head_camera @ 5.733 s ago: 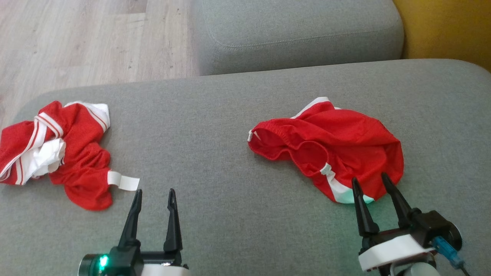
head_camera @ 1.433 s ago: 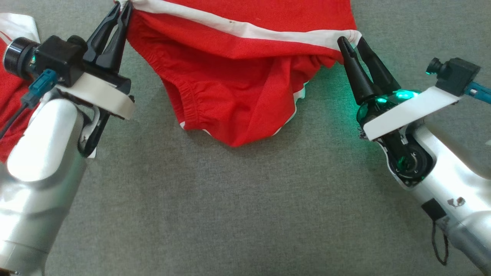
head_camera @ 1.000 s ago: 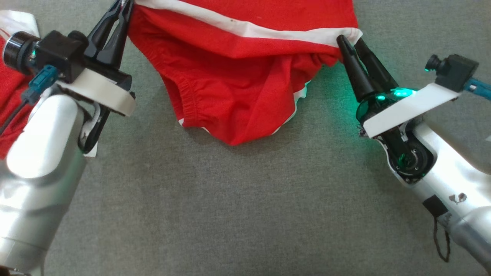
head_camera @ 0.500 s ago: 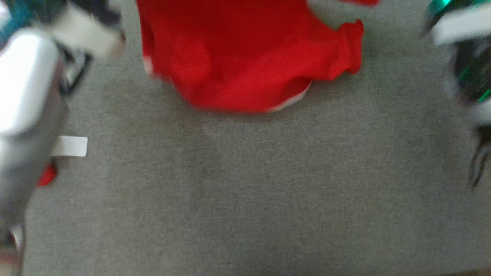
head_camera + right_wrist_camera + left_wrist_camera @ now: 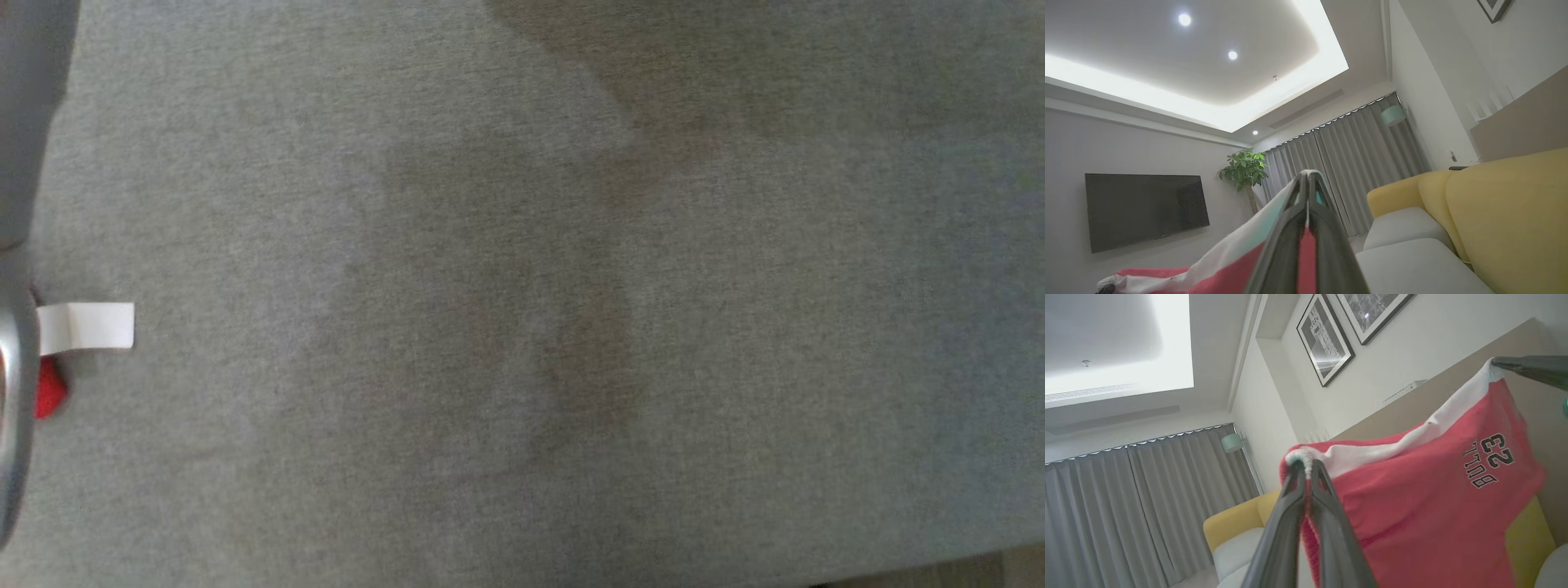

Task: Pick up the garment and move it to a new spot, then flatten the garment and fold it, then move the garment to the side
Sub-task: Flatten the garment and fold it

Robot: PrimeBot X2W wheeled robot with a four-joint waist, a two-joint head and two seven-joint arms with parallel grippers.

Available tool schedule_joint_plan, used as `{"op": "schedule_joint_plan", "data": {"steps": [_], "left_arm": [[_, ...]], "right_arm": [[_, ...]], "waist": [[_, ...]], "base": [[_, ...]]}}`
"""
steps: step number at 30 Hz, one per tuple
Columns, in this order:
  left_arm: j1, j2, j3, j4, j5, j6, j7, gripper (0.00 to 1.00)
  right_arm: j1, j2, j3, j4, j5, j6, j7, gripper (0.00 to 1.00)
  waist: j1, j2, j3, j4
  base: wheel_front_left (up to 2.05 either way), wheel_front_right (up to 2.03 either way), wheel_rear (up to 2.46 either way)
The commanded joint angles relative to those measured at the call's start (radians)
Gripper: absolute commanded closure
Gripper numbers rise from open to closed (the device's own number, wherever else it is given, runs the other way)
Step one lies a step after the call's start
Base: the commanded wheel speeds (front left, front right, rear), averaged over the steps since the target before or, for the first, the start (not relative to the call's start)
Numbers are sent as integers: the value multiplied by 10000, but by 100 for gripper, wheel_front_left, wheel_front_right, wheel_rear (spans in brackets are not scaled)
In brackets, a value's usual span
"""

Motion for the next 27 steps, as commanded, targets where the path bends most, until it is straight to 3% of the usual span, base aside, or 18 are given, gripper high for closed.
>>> {"op": "schedule_joint_plan", "data": {"steps": [1, 8, 19, 27], "left_arm": [[-13, 365, 403, -444, 37, -28, -32, 100], [2976, 709, 500, -1681, -329, -220, -34, 100], [10097, 1033, -68, -3004, -1044, -266, -35, 100], [12783, 1122, -625, -3344, -1152, 56, -25, 100]], "right_arm": [[100, -155, -154, -472, 20, -7, -9, 100], [2363, -871, 0, -2066, 259, -7, -9, 100], [9048, -1698, -545, -3725, 316, -7, -9, 100], [12391, -1904, -1023, -4296, 124, -7, -9, 100]], "waist": [[-2, 0, -22, -68], [-2, 0, -385, -249], [-2, 0, -2001, -756], [-2, 0, -2784, -794]], "base": [[0, 0, 0], [0, 0, 0], [0, 0, 0], [0, 0, 0]]}}
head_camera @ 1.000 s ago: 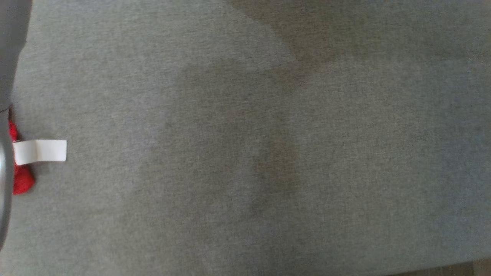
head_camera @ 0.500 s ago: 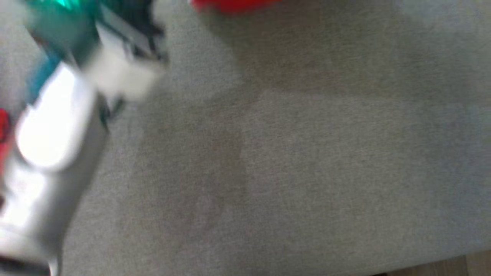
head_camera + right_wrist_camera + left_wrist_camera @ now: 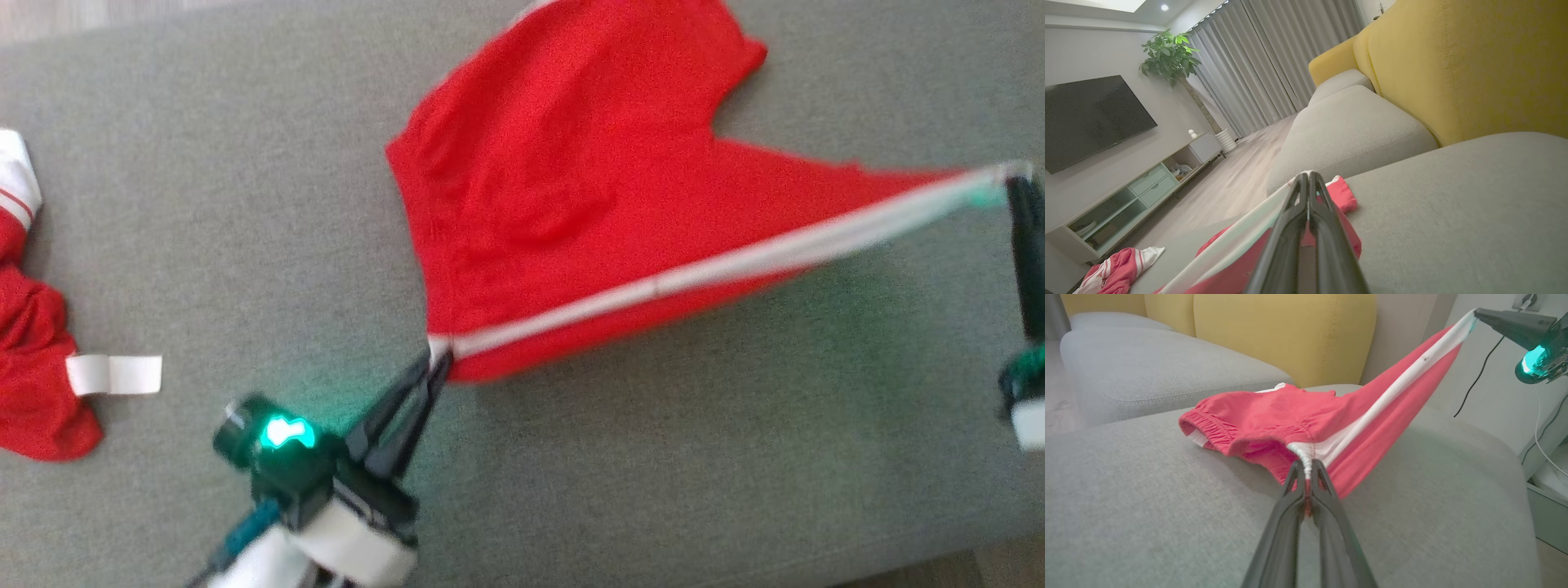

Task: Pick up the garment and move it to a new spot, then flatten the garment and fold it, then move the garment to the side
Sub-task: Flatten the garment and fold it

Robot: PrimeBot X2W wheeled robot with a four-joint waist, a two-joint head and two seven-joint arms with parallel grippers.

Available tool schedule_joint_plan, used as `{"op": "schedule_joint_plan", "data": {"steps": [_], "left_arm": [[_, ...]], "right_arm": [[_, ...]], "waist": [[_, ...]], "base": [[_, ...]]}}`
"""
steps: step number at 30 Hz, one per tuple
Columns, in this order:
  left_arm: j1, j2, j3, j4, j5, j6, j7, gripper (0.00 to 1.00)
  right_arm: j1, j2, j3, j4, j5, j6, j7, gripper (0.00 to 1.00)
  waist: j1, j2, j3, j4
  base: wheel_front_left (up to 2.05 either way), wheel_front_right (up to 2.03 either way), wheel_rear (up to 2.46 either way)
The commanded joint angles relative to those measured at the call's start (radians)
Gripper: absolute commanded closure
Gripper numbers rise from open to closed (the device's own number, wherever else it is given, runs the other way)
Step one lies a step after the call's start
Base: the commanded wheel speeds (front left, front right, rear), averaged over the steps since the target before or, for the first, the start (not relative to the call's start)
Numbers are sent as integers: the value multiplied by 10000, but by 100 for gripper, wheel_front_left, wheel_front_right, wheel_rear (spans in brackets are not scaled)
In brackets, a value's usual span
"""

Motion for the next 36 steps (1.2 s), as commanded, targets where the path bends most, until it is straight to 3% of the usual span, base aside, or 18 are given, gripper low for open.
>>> {"op": "schedule_joint_plan", "data": {"steps": [1, 7, 15, 25, 36], "left_arm": [[58, 364, 311, -358, -9, 154, 13, 100], [472, 421, 111, -970, -166, 205, 311, 100], [-1407, -578, 275, -853, -950, -58, 432, 100], [-4381, -1225, 499, 718, -1644, -239, 1220, 100], [-6246, -1532, 212, 2146, -1769, -299, 1491, 100]], "right_arm": [[367, -507, -289, -397, -78, -7, -38, 100], [1545, -389, -1237, -876, -442, -7, -38, 100], [-530, -622, -1467, 87, -745, -7, 930, 100], [-4916, -1211, 856, 2390, -1378, -7, 2781, 100], [-8471, -759, 2924, 5293, -2114, -7, 2378, 100]], "waist": [[4, -1, -180, -5], [4, -1, -20, 265], [4, -1, 761, 1011], [4, -1, 1948, 1615], [4, -1, 2979, 2101]], "base": [[0, 0, 0], [0, 0, 0], [0, 0, 0], [0, 0, 0], [0, 0, 0]]}}
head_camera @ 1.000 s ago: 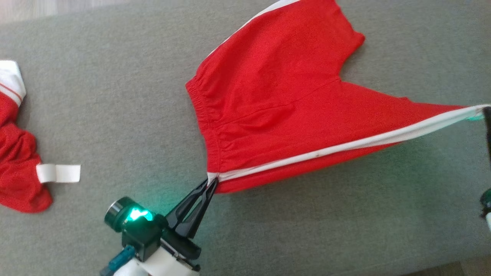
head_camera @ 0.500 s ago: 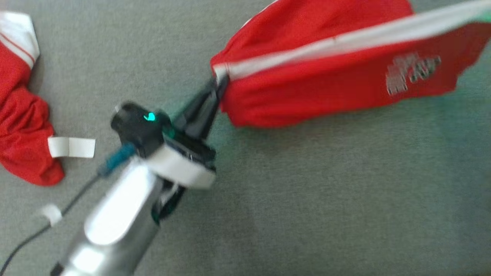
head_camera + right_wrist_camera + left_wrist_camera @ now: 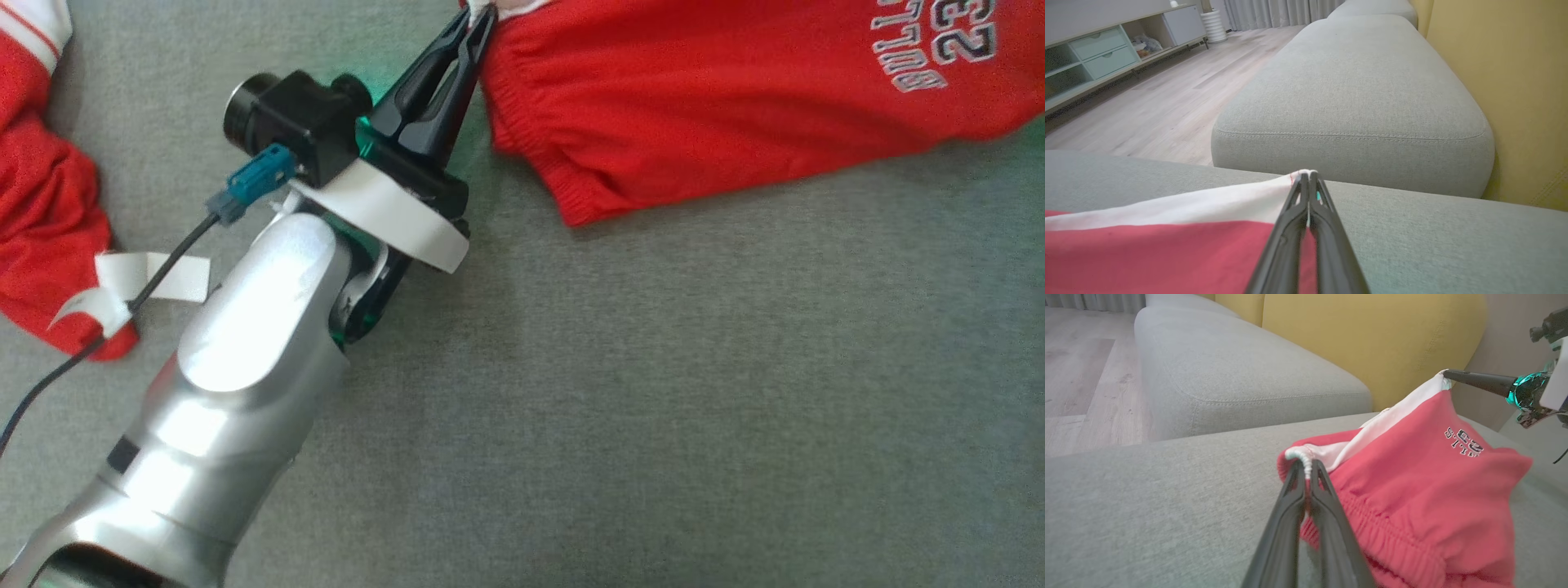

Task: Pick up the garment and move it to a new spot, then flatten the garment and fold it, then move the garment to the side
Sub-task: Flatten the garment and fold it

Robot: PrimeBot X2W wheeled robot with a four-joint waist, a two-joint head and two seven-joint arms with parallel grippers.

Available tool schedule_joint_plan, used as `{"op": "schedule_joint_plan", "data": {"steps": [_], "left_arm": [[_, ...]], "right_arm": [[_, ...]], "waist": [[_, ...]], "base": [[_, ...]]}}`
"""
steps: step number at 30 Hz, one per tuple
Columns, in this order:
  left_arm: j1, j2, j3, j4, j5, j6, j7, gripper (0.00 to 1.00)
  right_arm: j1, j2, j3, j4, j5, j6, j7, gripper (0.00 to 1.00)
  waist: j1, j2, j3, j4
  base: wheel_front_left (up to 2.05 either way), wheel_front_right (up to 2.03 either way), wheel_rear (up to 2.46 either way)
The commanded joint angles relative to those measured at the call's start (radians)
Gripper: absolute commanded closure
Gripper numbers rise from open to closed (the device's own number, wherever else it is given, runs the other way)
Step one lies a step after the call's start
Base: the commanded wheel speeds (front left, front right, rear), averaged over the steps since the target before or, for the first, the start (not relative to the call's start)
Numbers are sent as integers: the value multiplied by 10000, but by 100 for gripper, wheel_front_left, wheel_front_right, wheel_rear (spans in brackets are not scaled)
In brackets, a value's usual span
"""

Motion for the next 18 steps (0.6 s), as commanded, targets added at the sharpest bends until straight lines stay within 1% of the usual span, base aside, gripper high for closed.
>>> {"op": "schedule_joint_plan", "data": {"steps": [1, 2, 3, 4, 5, 6, 7, 8, 11, 13, 15, 18], "left_arm": [[-262, 162, 269, -135, 34, -35, -45, 100], [-262, 162, 269, -135, 34, -35, -45, 100], [-306, 141, 262, -70, 42, -33, -99, 100], [-325, 115, 271, 0, 32, -26, -153, 100], [-335, 102, 258, 60, 41, -26, -210, 100], [-332, 80, 271, 105, 48, -1, -309, 100], [-313, 56, 278, 150, 54, 27, -402, 60], [-291, 45, 268, 195, 92, 67, -491, 0], [-134, -4, 310, 253, 187, 261, -863, 0], [47, 23, 359, 217, 352, 517, -1091, 0], [298, 101, 456, 53, 667, 940, -1317, 0], [881, 214, 720, -491, 1344, 1834, -1511, 0]], "right_arm": [[-135, -80, 223, 68, -136, -7, -205, 95], [-135, -80, 223, 68, -136, -7, -205, 95], [-319, -20, 386, 290, -160, -7, -315, 87], [-487, 41, 547, 518, -165, -7, -422, 77], [-628, 99, 721, 741, -153, -7, -498, 61], [-750, 147, 889, 943, -128, -7, -570, 0], [-861, 193, 993, 1159, -95, -7, -698, 0], [-940, 253, 1098, 1330, -25, -7, -830, 0], [-988, 366, 1365, 1655, 312, -7, -1229, 0], [-876, 404, 1480, 1736, 615, -7, -1483, 0], [-685, 418, 1637, 1797, 838, -7, -1626, 0], [-394, 460, 1859, 2119, 1077, -7, -1576, 0]], "waist": [[-3, 0, 192, 167], [-3, 0, 192, 167], [-3, 0, 233, 193], [-3, 0, 264, 214], [-3, 0, 283, 232], [-3, 0, 296, 252], [-3, 0, 297, 264], [-3, 0, 283, 275], [-3, 0, 149, 264], [-3, 0, -1, 214], [-3, 0, -155, 134], [-3, 0, -362, 44]], "base": [[0, 0, 0], [0, 0, 0], [0, 0, 0], [0, 0, 0], [0, 0, 0], [0, 0, 0], [0, 0, 0], [0, 0, 0], [0, 0, 0], [0, 0, 0], [0, 0, 0], [0, 0, 0]]}}
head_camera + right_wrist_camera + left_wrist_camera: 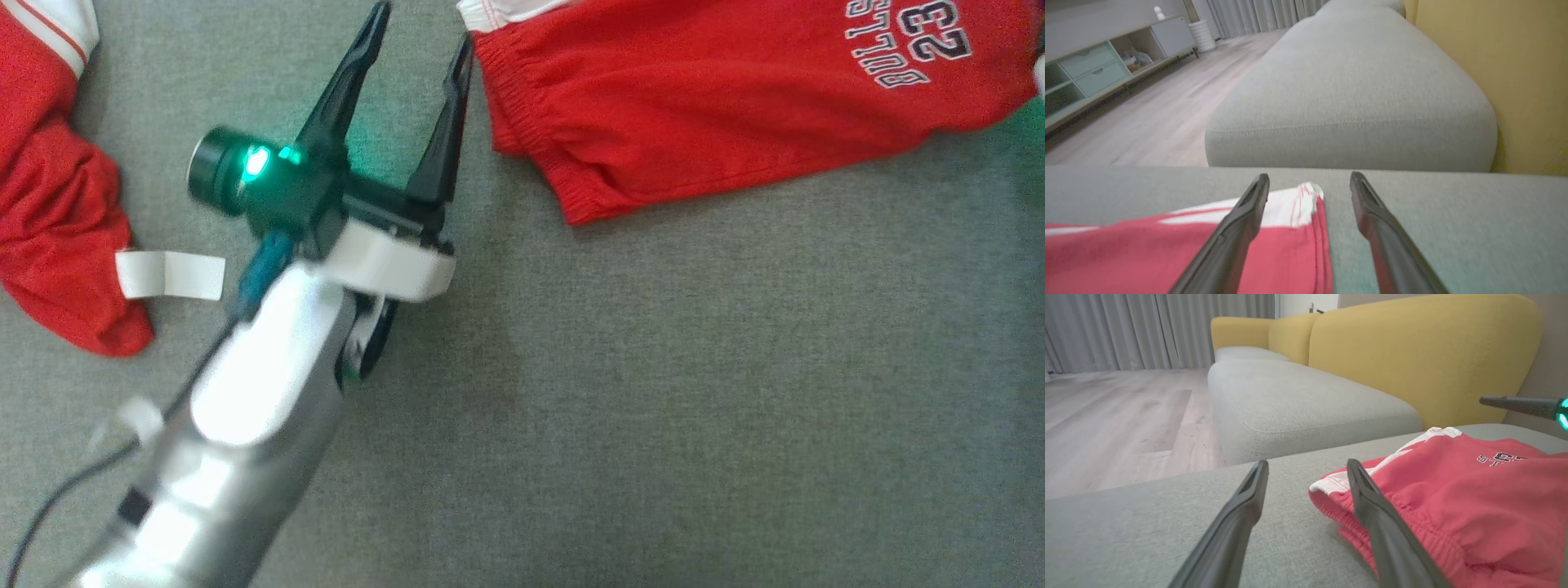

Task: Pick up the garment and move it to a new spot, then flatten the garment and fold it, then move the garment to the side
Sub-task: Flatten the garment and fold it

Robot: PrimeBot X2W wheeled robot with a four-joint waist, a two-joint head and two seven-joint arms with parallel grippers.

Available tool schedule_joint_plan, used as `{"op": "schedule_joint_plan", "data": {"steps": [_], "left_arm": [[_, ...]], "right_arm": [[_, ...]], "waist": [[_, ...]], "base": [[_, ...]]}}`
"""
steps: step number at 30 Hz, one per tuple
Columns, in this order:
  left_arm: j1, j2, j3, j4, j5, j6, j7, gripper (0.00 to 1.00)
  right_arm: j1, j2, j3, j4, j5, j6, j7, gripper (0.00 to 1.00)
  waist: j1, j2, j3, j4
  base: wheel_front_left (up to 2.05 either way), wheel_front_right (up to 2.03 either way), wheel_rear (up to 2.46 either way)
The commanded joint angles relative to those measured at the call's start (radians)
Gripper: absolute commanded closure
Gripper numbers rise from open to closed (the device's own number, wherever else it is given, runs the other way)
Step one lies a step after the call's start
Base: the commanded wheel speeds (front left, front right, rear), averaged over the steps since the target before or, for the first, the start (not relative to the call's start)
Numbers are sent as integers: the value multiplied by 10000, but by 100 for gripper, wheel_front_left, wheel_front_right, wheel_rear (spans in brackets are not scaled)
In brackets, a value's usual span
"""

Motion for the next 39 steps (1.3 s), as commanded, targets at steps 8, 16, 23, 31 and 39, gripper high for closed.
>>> {"op": "schedule_joint_plan", "data": {"steps": [8, 16, 23, 31, 39], "left_arm": [[2619, -376, 1512, -3325, 1751, 1877, -107, 0], [4196, -1060, 1840, -4174, 2229, 1742, -109, 0], [4557, -1157, 2430, -4111, 2591, 1461, -110, 0], [4832, -1210, 2768, -3972, 2783, 1063, -110, 0], [4968, -1278, 2786, -3574, 2888, 770, -110, 0]], "right_arm": [[925, 211, 543, 1800, 269, -7, 1078, 0], [1069, 389, 1081, 2570, 570, -7, 2048, 100], [1282, -351, 1103, 2836, 671, -7, 1591, 100], [1299, -1846, 997, 2425, 835, -7, 1430, 100], [789, -1254, 932, 381, 1303, -7, 1774, 100]], "waist": [[1, 0, -479, 461], [1, 0, -902, 995], [1, 0, -1561, 614], [1, 0, -1785, 80], [1, 0, -2163, -229]], "base": [[0, 0, 0], [0, 0, 0], [0, 0, 0], [0, 0, 0], [0, 0, 0]]}}
